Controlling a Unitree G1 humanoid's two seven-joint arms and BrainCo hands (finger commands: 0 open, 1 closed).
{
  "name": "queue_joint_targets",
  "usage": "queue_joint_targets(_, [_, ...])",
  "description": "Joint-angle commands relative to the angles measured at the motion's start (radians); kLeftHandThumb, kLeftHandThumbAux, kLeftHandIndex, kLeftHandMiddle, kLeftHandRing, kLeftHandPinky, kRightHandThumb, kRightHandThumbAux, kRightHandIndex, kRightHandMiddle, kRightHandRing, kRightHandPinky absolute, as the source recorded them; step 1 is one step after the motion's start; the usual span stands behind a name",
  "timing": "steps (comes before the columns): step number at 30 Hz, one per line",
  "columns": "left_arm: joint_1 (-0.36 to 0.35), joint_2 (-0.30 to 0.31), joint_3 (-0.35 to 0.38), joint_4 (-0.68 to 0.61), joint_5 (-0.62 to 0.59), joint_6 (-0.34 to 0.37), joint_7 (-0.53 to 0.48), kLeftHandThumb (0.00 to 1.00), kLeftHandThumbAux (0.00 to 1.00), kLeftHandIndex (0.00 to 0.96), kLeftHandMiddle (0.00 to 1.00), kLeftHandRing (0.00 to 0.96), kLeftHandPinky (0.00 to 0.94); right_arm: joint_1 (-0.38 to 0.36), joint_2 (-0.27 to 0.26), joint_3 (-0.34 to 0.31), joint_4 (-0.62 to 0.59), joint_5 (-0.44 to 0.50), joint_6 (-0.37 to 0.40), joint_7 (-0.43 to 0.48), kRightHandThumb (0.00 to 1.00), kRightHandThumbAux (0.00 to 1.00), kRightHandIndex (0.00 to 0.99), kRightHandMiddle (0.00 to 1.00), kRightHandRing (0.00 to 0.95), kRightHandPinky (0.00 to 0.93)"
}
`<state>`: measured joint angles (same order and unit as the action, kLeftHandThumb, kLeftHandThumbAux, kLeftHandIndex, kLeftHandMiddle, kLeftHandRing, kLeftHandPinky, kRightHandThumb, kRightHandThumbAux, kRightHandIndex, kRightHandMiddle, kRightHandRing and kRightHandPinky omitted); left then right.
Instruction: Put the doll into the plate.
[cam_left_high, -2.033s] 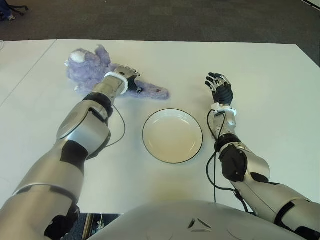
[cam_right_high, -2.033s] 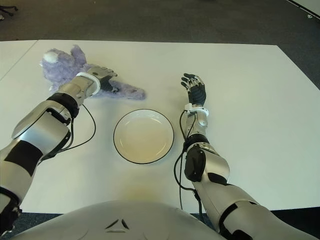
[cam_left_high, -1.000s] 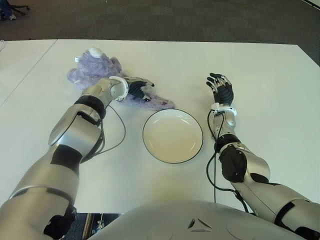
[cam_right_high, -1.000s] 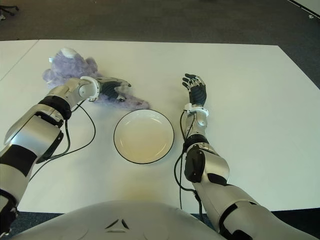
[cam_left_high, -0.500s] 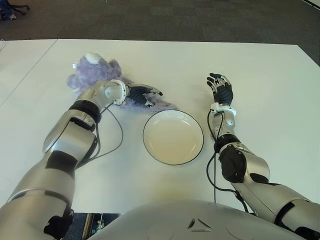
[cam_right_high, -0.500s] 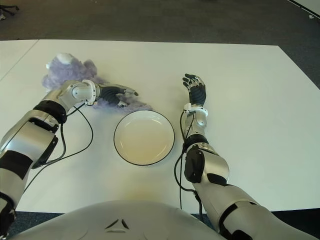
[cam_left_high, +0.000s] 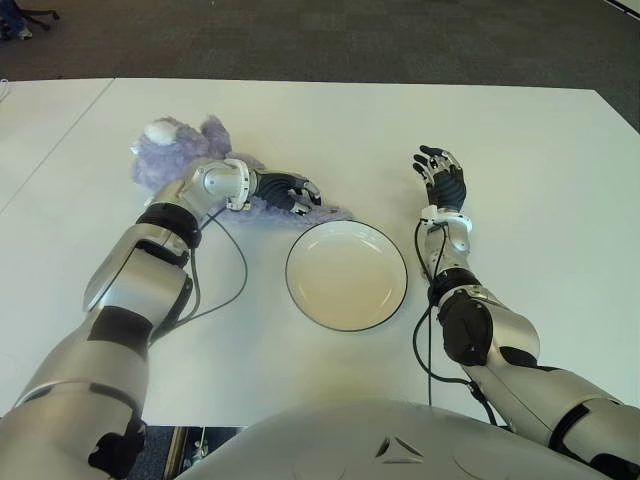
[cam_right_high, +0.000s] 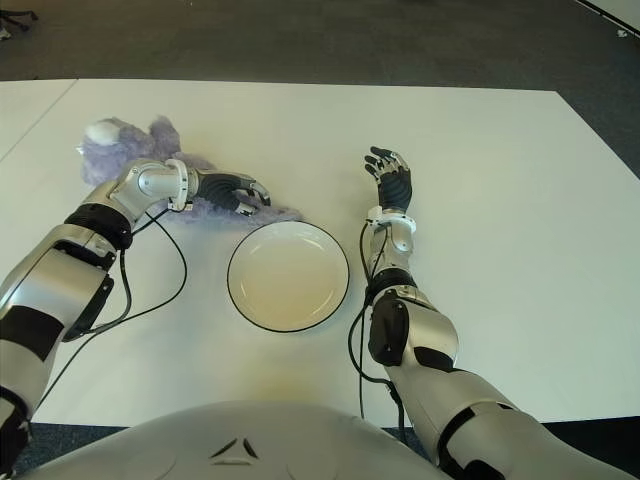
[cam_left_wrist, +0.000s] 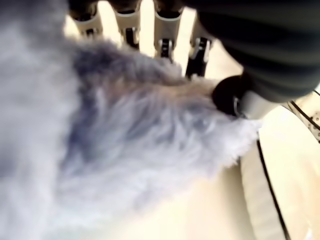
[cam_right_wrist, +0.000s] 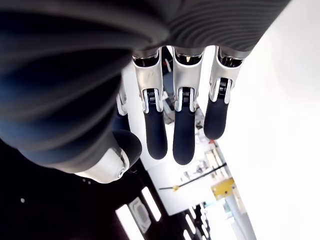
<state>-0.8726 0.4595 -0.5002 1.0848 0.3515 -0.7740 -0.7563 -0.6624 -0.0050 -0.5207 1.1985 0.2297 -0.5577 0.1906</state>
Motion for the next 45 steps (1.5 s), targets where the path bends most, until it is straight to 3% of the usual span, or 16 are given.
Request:
queue_joint_targets(1, [0.094,0.023,-0.046,-0.082,0.018,0.038,-0.158,0.527,0.448,0.335,0.314,0.284,0.218,0.250,0.073,-0.016,0.144,0.012,0.094,-0.039,0.721,0.735,0.405,0.320,0.342,0.282])
queue_joint_targets(3, [0.099,0.037,-0.041,-0.126,0.009,0.053,-0.180,0.501,0.443,0.309,0.308,0.273,0.188,0.248,0.072,-0.016,0.144,0.011,0.095,-0.041,0.721,0.735,0.405,0.318,0.333,0.258])
queue_joint_targets(10, [0.125,0.040,-0.028,-0.182,0.031,0.108,-0.124,0.470,0.444,0.214,0.286,0.268,0.252,0.251,0.070,-0.009,0.145,0.005,0.092,-0.048,0.723,0.734,0.406,0.322,0.352,0.289])
queue_joint_targets(13, [0.133,0.042,-0.018,-0.200,0.045,0.066,-0.050,0.469,0.456,0.156,0.269,0.294,0.335,0.249,0.070,-0.014,0.144,0.012,0.099,-0.044,0.723,0.735,0.406,0.320,0.342,0.277])
queue_joint_targets(23, [0.161,0.053,0.018,-0.188,0.120,-0.058,0.248,0.410,0.470,0.142,0.270,0.335,0.378,0.249,0.072,-0.008,0.143,0.007,0.097,-0.051,0.723,0.735,0.406,0.307,0.335,0.272])
queue_joint_targets(29, [0.153,0.068,-0.007,-0.135,0.289,-0.068,0.604,0.339,0.481,0.118,0.204,0.246,0.228,0.251,0.070,-0.004,0.144,0.006,0.098,-0.044,0.722,0.734,0.409,0.323,0.325,0.283])
queue_joint_targets(33, [0.138,0.071,-0.031,-0.102,0.358,-0.053,0.747,0.323,0.477,0.120,0.180,0.203,0.173,0.251,0.072,-0.009,0.144,0.015,0.095,-0.040,0.724,0.733,0.412,0.327,0.340,0.312])
queue_joint_targets(38, [0.117,0.080,-0.059,-0.087,0.426,-0.029,0.828,0.331,0.452,0.121,0.140,0.137,0.116,0.251,0.078,-0.012,0.143,0.019,0.085,-0.040,0.725,0.733,0.411,0.324,0.343,0.303])
queue_joint_targets(45, [0.093,0.089,-0.076,-0.056,0.445,-0.026,0.824,0.304,0.441,0.109,0.109,0.093,0.085,0.254,0.078,0.001,0.143,0.006,0.079,-0.051,0.725,0.732,0.413,0.331,0.343,0.307])
